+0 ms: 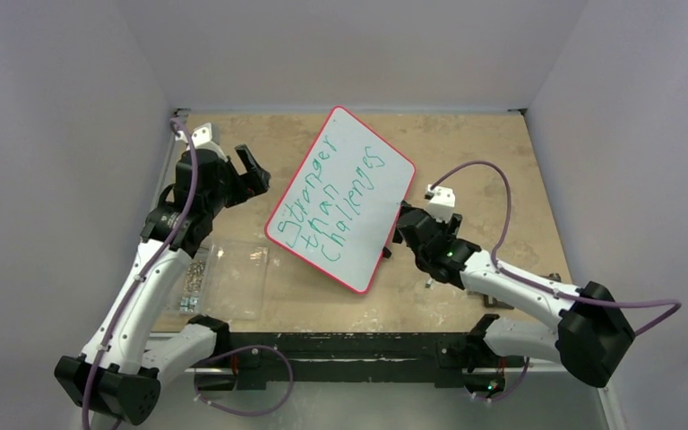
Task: Write a sentence on the whiteboard
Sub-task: Place the whiteboard marker at the center of the board, then reset both arms
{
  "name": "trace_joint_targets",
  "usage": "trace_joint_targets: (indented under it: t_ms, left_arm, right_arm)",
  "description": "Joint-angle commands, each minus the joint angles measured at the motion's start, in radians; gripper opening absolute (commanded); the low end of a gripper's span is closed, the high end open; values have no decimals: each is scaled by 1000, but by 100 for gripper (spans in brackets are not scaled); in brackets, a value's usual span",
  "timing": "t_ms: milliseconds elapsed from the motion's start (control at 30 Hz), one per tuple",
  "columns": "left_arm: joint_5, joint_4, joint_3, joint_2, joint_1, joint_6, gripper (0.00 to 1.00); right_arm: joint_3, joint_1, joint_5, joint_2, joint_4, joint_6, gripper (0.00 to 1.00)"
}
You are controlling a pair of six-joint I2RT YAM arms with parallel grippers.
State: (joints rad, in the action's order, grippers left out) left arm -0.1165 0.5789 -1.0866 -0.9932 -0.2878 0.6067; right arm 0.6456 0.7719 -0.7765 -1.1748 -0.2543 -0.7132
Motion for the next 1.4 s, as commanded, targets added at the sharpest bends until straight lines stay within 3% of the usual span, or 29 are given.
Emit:
trace_joint_targets:
  t_ms: [0, 67, 233, 400, 567, 767, 833, 900, 967, 1067, 1133, 1233, 1300, 1367]
  left_arm:
    - [-7, -37, 1, -18, 57, -63, 90]
    - [-22, -44, 3, -26, 74, -69, 91]
    - [-157, -168, 83, -18, 88, -121, 92]
    - [-337, -476, 279, -3, 90, -307, 92]
    - [-455, -767, 397, -112, 102, -486, 96]
    - [-385, -1020, 483, -265, 130, -584, 96]
    - [-368, -966, 470, -285, 144, -570, 96]
    - [-302, -1019, 516, -301, 171, -556, 95]
    - [-266, -1221, 614, -353, 192, -562, 96]
    - [-178, -1319, 667, -335, 214, -558, 96]
    - [-126, -1327, 704, -312, 230, -547, 98]
    - [-105, -1543, 786, -369, 241, -567, 96]
    - [-110, -1479, 776, -347, 239, -546, 94]
    - [-128, -1525, 781, -363, 240, -551, 100]
  right_arm:
    - [37, -2, 36, 74, 69, 82, 93]
    - [52, -2, 49, 97, 101, 134, 99]
    - [102, -2, 36, 139, 214, 249, 99]
    - [131, -2, -9, 143, 346, 318, 99]
    - [155, -2, -65, 90, 439, 371, 99]
    - [237, -28, -94, -2, 370, 409, 99]
    - [228, -48, -111, -12, 400, 426, 99]
    - [176, -66, -154, 4, 506, 452, 99]
    - [67, -81, -150, 31, 714, 529, 99]
    - [-70, -82, -194, -2, 1055, 695, 99]
    - [-44, -85, -258, -57, 1032, 764, 99]
    - [-41, -106, -332, -101, 1023, 725, 99]
    - [-61, -152, -310, -103, 1029, 629, 99]
    - [-23, -216, -335, -123, 896, 507, 99]
